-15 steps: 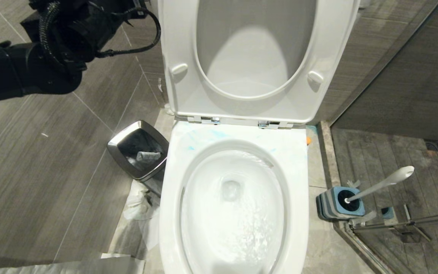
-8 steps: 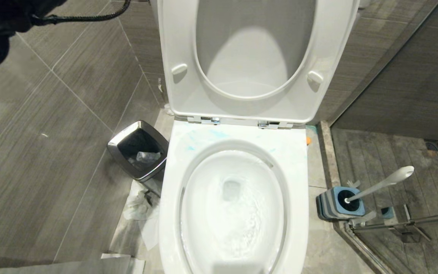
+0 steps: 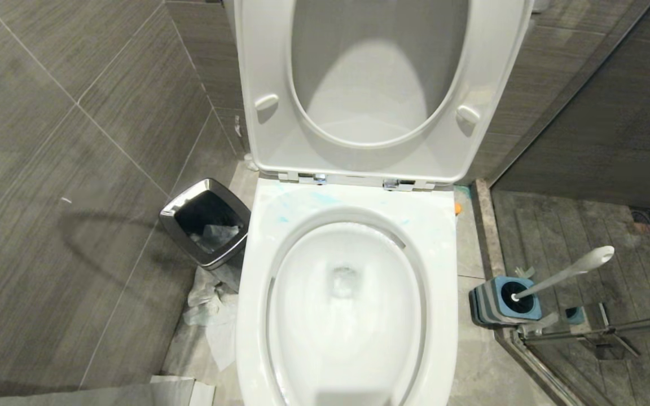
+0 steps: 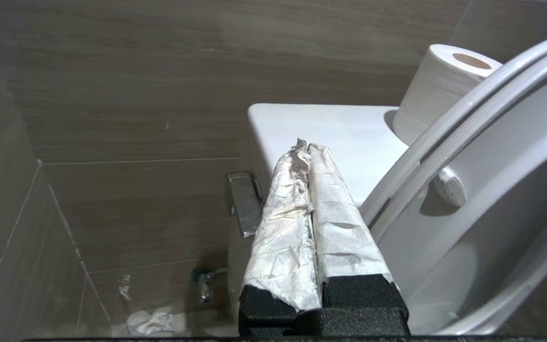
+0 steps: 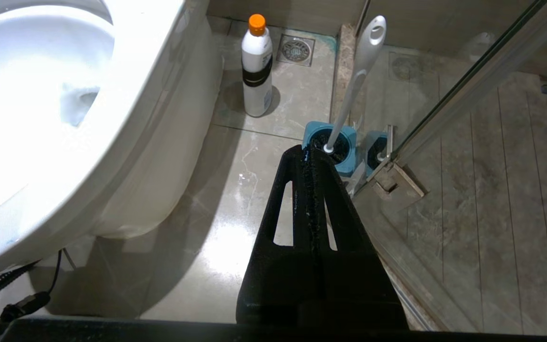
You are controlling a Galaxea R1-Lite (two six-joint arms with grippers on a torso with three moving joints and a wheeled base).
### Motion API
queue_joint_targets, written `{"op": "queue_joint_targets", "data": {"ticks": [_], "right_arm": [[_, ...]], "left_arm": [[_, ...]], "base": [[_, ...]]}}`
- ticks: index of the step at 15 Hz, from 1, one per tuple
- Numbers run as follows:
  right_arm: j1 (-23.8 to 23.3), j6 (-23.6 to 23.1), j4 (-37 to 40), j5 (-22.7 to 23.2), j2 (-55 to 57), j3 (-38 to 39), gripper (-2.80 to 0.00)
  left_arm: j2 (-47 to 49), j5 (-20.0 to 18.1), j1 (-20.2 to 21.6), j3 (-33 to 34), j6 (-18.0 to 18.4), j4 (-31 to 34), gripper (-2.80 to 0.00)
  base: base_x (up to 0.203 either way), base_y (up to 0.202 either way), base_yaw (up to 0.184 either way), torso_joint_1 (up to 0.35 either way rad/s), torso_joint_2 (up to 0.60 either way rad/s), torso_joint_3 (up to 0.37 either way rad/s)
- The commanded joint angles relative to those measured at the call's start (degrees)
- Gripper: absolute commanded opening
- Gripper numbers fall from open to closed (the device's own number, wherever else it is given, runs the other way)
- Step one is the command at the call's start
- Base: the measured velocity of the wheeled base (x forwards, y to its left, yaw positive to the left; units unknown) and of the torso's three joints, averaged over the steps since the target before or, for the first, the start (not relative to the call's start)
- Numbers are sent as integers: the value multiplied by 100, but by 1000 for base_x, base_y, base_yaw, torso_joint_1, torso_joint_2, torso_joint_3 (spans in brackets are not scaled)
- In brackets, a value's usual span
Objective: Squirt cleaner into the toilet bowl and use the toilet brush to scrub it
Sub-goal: Flush the toilet, then close the toilet lid
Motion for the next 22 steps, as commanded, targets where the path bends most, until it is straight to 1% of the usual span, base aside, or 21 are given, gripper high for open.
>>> {"op": "queue_joint_targets", "data": {"ticks": [1, 2, 3, 6, 7, 8, 9, 11, 12, 13, 16, 17, 18, 20, 21, 22], "right_arm": [[1, -3, -4, -3, 2, 141, -280], [1, -3, -4, -3, 2, 146, -280], [1, -3, -4, -1, 2, 141, -280], [1, -3, -4, -3, 2, 141, -280], [1, -3, -4, 0, 2, 141, -280], [1, -3, -4, -3, 2, 141, -280], [1, -3, -4, -3, 2, 141, -280], [1, -3, -4, -3, 2, 149, -280], [1, -3, -4, 3, 2, 141, -280], [1, -3, -4, -3, 2, 143, -280], [1, -3, -4, -3, 2, 149, -280], [1, -3, -4, -3, 2, 142, -280], [1, -3, -4, 0, 2, 141, -280], [1, -3, -4, 0, 2, 144, -280], [1, -3, -4, 6, 2, 149, -280], [1, -3, -4, 6, 2, 141, -280]], "left_arm": [[74, -729, 304, -8, -92, -20, -280], [210, -1001, 421, -21, -251, -56, -280], [337, -1040, 435, -41, -500, -146, -280], [527, -1051, 432, 36, -1153, -844, -280], [538, -1081, 424, 78, -1277, -906, -280], [543, -1127, 417, 162, -1322, -916, -280], [518, -1264, 386, 325, -1434, -999, -280], [454, -1690, 339, 661, -2005, -1555, -280], [437, -1797, 331, 781, -2180, -1830, -280], [451, -1819, 239, 819, -2225, -1973, -280], [526, -1782, 93, 840, -2044, -2101, -280], [537, -1772, 49, 913, -1896, -2115, -280], [541, -1759, 46, 992, -1689, -2141, -280], [553, -1677, 35, 1135, -1144, -2147, -280], [580, -1550, -3, 1148, -972, -2147, -280], [622, -1380, -110, 1150, -891, -2147, -280]], "base": [[0, 0, 0, 0, 0, 0], [0, 0, 0, 0, 0, 0], [0, 0, 0, 0, 0, 0], [0, 0, 0, 0, 0, 0], [0, 0, 0, 0, 0, 0], [0, 0, 0, 0, 0, 0], [0, 0, 0, 0, 0, 0], [0, 0, 0, 0, 0, 0], [0, 0, 0, 0, 0, 0], [0, 0, 0, 0, 0, 0], [0, 0, 0, 0, 0, 0], [0, 0, 0, 0, 0, 0], [0, 0, 0, 0, 0, 0], [0, 0, 0, 0, 0, 0], [0, 0, 0, 0, 0, 0], [0, 0, 0, 0, 0, 0]]}}
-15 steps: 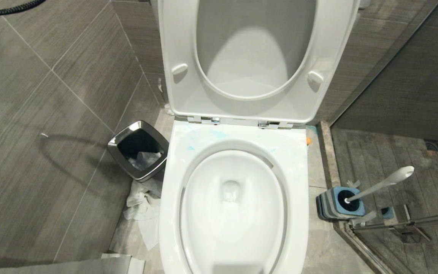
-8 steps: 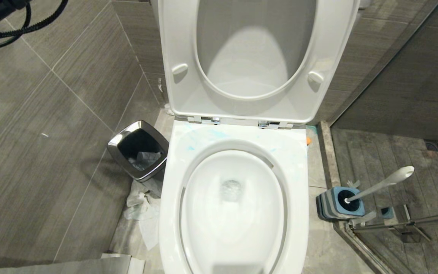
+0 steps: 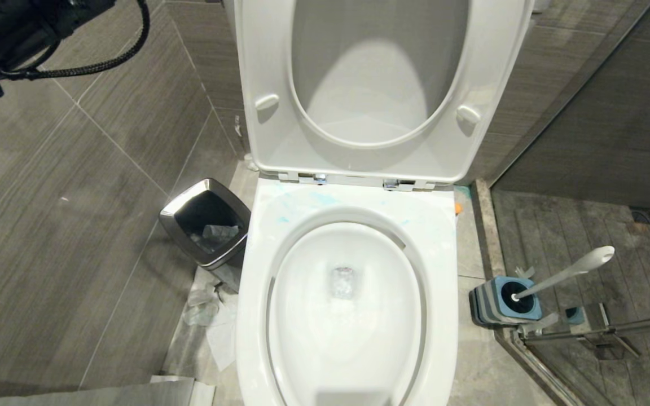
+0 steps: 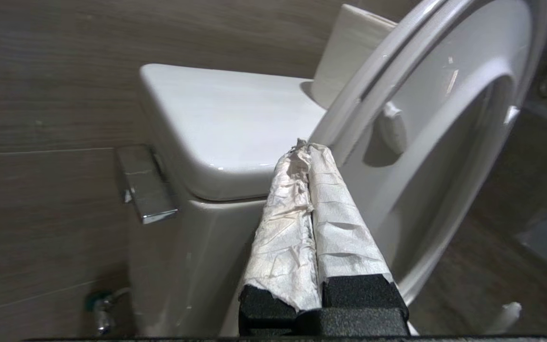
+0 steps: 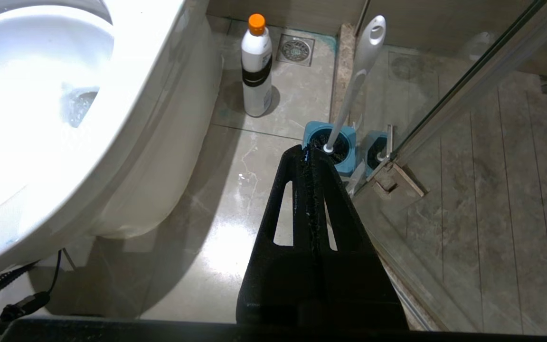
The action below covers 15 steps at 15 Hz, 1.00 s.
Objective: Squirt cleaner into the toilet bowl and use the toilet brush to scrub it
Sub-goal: Close the toilet lid
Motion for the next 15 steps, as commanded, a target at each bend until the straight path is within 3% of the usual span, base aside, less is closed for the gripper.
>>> {"op": "queue_joint_targets", "data": {"ticks": [1, 6, 8, 12, 15], "right_arm": [[1, -3, -3, -3, 2, 146, -280], [1, -3, -3, -3, 2, 141, -280], [1, -3, -3, 3, 2, 144, -280], [1, -3, -3, -2, 2, 141, -280], [1, -3, -3, -2, 2, 143, -280]], "left_arm": [[68, 233, -146, 12, 51, -21, -280], [228, 491, -467, 18, 345, -21, -280], [321, 785, -535, -5, 473, -29, -280], [477, 1278, -539, -44, 529, -149, -280], [569, 1353, -551, -35, 530, -161, -280]], "base": [[0, 0, 0, 0, 0, 0], [0, 0, 0, 0, 0, 0], [0, 0, 0, 0, 0, 0], [0, 0, 0, 0, 0, 0], [0, 0, 0, 0, 0, 0]]}}
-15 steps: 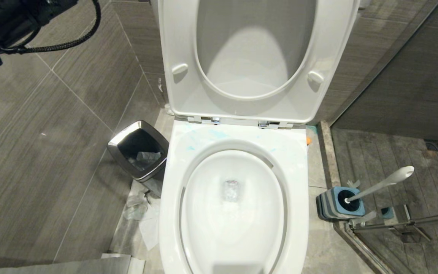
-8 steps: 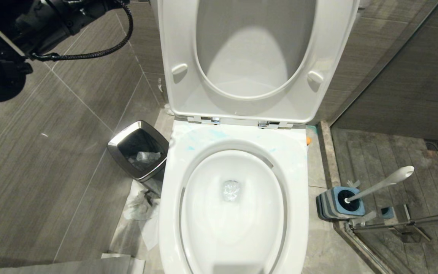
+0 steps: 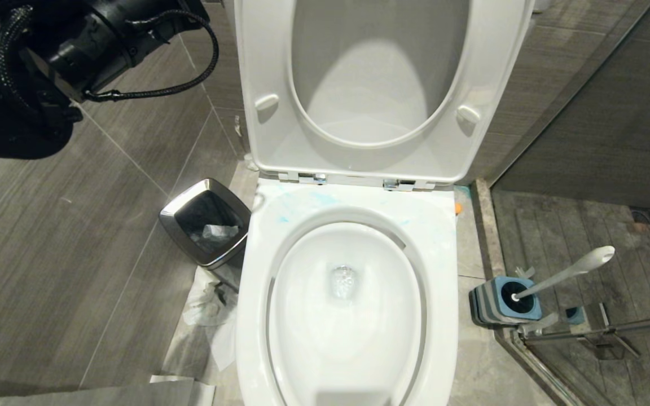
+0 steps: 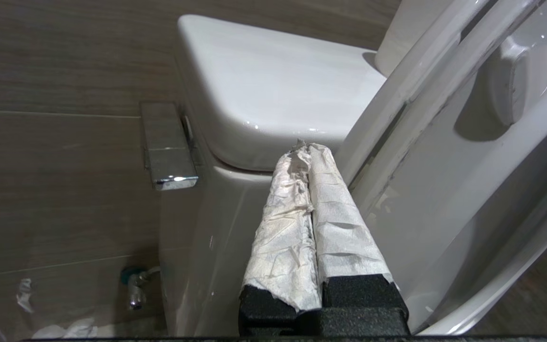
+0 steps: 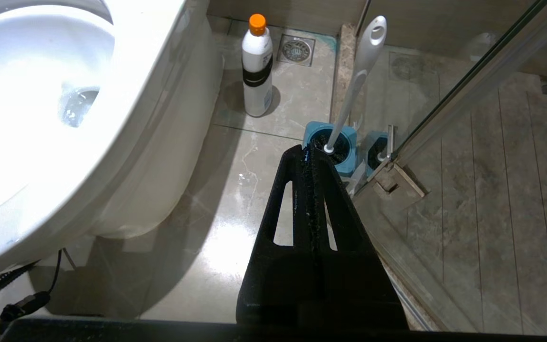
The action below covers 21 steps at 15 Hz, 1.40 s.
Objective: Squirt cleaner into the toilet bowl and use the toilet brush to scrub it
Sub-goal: Close the toilet lid
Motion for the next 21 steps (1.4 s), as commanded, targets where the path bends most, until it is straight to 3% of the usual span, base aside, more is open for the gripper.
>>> {"op": "queue_joint_targets", "data": {"ticks": [1, 14, 21], "right_arm": [[1, -2, -6, -3, 2, 141, -280], [1, -2, -6, -3, 2, 141, -280], [1, -2, -6, -2, 2, 141, -280]], "left_arm": [[105, -11, -55, 1, -14, -27, -280], [586, -46, -113, -167, 115, -257, -280], [279, -1086, -153, 268, -295, -239, -280]], "base": [[0, 0, 0, 0, 0, 0], [0, 0, 0, 0, 0, 0], [0, 0, 0, 0, 0, 0]]}}
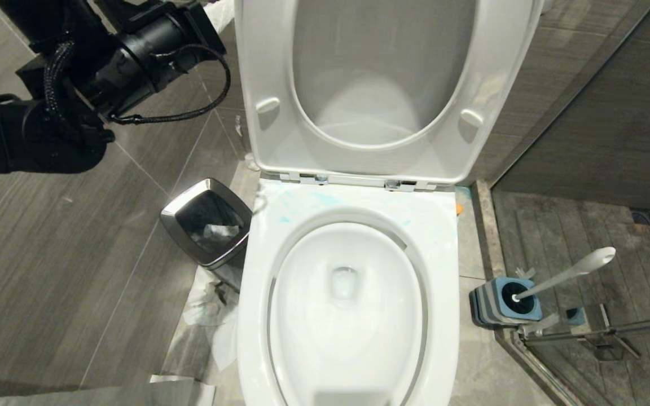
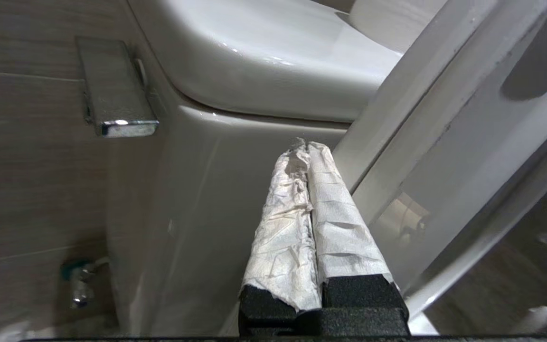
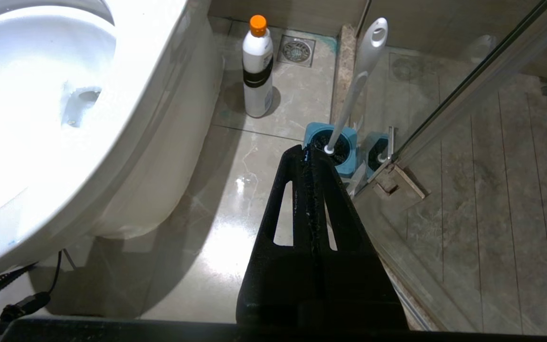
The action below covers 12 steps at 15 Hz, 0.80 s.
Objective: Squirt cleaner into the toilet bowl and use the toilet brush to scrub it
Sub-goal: Close the toilet lid
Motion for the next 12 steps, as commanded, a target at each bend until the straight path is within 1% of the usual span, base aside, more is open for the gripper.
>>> {"op": "queue_joint_targets", "data": {"ticks": [1, 5, 12], "right_arm": [[1, -4, -4, -2, 2, 149, -280], [1, -4, -4, -3, 2, 141, -280], [1, -4, -4, -3, 2, 146, -280]], "left_arm": [[-180, -146, -9, 216, -64, 3, -280], [-574, -196, -7, 927, -87, 11, -280], [-1649, -191, -16, 2582, -86, 17, -280]], "base": [[0, 0, 0, 0, 0, 0], [0, 0, 0, 0, 0, 0], [0, 0, 0, 0, 0, 0]]}}
